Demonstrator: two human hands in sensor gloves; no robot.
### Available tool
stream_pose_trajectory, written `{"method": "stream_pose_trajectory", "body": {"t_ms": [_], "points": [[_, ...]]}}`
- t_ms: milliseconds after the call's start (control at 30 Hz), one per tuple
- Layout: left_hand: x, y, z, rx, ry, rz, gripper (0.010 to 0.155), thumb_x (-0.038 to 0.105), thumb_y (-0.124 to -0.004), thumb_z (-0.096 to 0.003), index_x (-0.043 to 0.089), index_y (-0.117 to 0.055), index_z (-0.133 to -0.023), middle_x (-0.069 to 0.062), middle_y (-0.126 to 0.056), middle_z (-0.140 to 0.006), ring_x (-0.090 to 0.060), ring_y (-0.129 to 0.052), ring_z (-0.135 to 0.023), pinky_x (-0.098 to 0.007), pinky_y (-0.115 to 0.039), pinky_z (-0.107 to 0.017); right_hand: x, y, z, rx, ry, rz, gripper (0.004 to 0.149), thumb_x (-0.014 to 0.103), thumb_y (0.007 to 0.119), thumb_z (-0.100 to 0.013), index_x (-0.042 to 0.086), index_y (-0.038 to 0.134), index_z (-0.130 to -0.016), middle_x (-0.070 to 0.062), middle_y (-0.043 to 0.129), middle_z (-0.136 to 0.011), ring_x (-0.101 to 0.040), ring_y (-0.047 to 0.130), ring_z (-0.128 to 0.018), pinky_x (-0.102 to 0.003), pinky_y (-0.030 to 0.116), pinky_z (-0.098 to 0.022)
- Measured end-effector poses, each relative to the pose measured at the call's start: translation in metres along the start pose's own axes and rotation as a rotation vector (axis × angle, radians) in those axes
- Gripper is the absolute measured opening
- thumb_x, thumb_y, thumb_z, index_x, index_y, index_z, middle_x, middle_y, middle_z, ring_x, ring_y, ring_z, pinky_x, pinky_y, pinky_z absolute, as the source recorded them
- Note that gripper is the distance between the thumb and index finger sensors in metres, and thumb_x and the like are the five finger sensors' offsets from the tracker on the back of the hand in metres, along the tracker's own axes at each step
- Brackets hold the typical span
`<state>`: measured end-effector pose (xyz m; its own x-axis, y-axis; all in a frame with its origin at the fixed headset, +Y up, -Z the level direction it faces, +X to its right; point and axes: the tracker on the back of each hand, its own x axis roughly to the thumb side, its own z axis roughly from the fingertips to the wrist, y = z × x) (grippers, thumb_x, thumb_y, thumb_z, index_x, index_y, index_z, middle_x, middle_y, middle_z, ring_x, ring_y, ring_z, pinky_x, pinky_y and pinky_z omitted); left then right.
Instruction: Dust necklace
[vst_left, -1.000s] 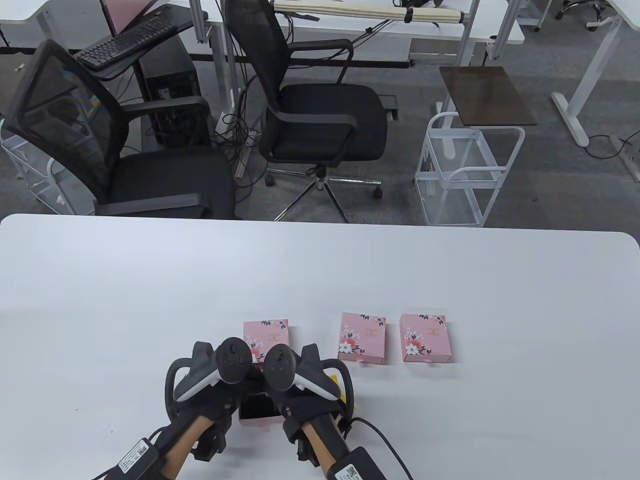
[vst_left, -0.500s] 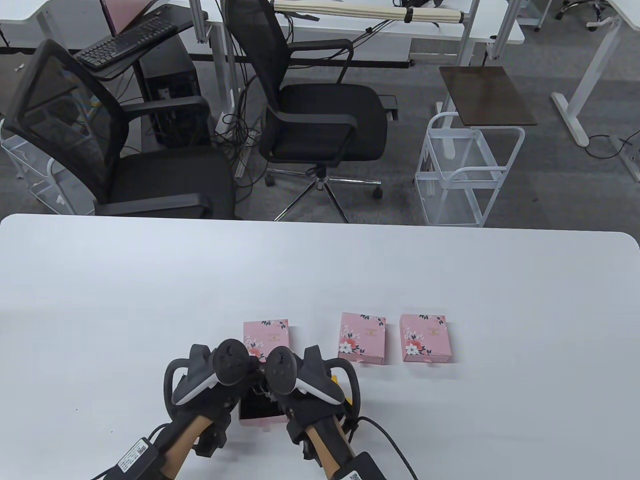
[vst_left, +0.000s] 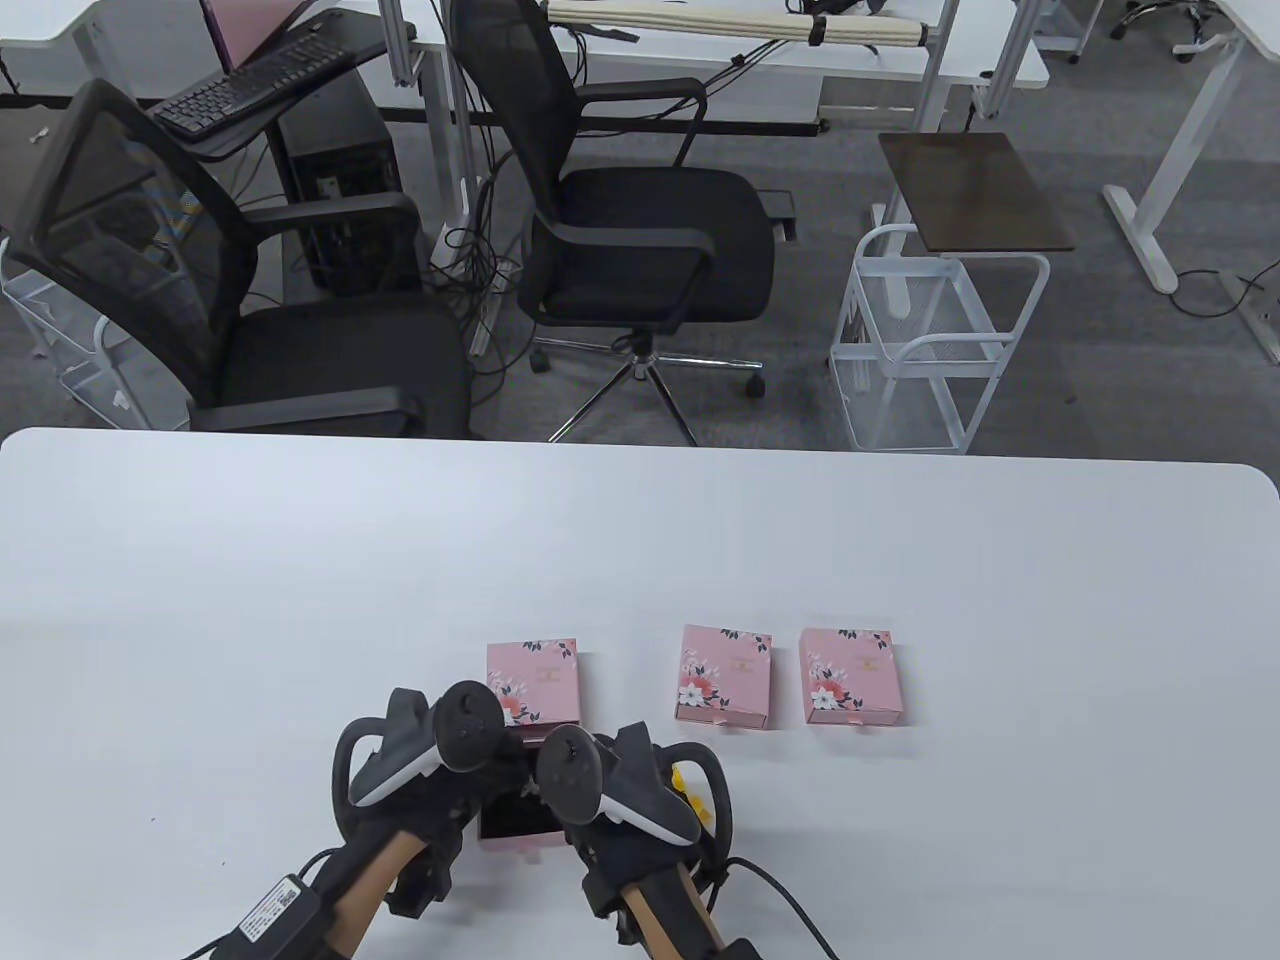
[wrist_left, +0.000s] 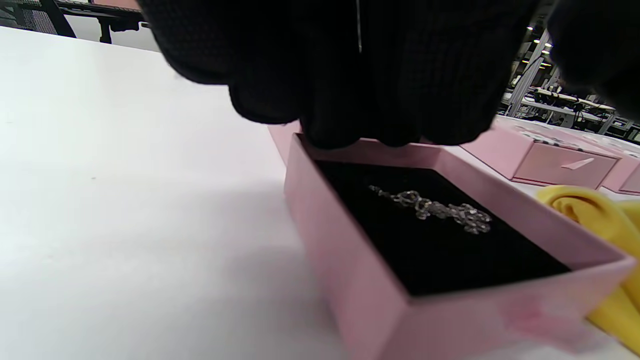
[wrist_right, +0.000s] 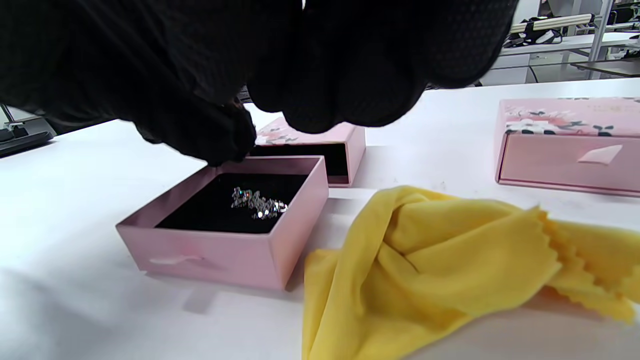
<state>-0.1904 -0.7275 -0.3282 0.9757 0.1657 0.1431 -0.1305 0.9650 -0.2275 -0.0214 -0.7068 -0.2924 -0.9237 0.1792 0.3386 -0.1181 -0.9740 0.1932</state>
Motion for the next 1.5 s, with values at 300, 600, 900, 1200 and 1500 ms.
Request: {"method": "stream_pose_trajectory", "body": {"t_ms": [300,600,900,1200,1500], "points": [[-0.010,-0.013,-0.004,0.098,0.002,0.039,0.051,0.046,-0.070,-0.0604,0.031,-0.067,-0.109,-0.009,-0.063,-0.120,-0.037,-0.057,-0.107,-0.058,-0.058,-0.076,0.014,0.021,0.004,0.085,-0.033,0.140,0.046,0.035,0.084,-0.061,0.018,0.072,-0.101,-0.021,0.081,-0.094,-0.045,0.081,-0.076,-0.056,0.069,-0.062],[-0.012,-0.031,-0.012,-0.057,-0.051,0.027,0.058,0.047,-0.057,-0.0617,0.033,-0.043,-0.117,0.002,-0.029,-0.128,-0.040,-0.026,-0.112,-0.063,-0.036,-0.080,0.024,0.037,0.001,0.101,-0.031,0.278,0.052,0.038,0.089,-0.057,0.019,0.071,-0.101,-0.024,0.073,-0.099,-0.046,0.076,-0.079,-0.057,0.068,-0.062],[-0.015,-0.031,-0.015,-0.047,-0.029,0.016,0.054,0.045,-0.056,-0.0622,0.035,-0.046,-0.114,0.006,-0.036,-0.127,-0.036,-0.036,-0.113,-0.062,-0.042,-0.079,0.029,0.048,-0.002,0.027,-0.042,0.382,0.040,0.034,0.089,-0.056,0.020,0.078,-0.092,-0.020,0.077,-0.094,-0.043,0.079,-0.075,-0.055,0.070,-0.060],[-0.018,-0.030,-0.016,-0.050,-0.032,0.054,0.052,0.045,-0.056,-0.0622,0.036,-0.049,-0.113,0.007,-0.038,-0.126,-0.035,-0.039,-0.112,-0.062,-0.045,-0.079,0.026,0.043,-0.001,-0.090,-0.075,0.378,0.040,0.035,0.088,-0.055,0.017,0.079,-0.090,-0.018,0.081,-0.089,-0.041,0.082,-0.072,-0.053,0.072,-0.058],[-0.020,-0.029,-0.017,-0.065,-0.037,0.075,0.052,0.045,-0.057,-0.0622,0.036,-0.049,-0.113,0.007,-0.038,-0.126,-0.035,-0.041,-0.112,-0.061,-0.046,-0.079,0.032,0.040,0.002,-0.158,-0.109,0.393,0.039,0.032,0.088,-0.055,0.017,0.080,-0.090,-0.017,0.081,-0.089,-0.040,0.082,-0.071,-0.053,0.072,-0.058]]}}
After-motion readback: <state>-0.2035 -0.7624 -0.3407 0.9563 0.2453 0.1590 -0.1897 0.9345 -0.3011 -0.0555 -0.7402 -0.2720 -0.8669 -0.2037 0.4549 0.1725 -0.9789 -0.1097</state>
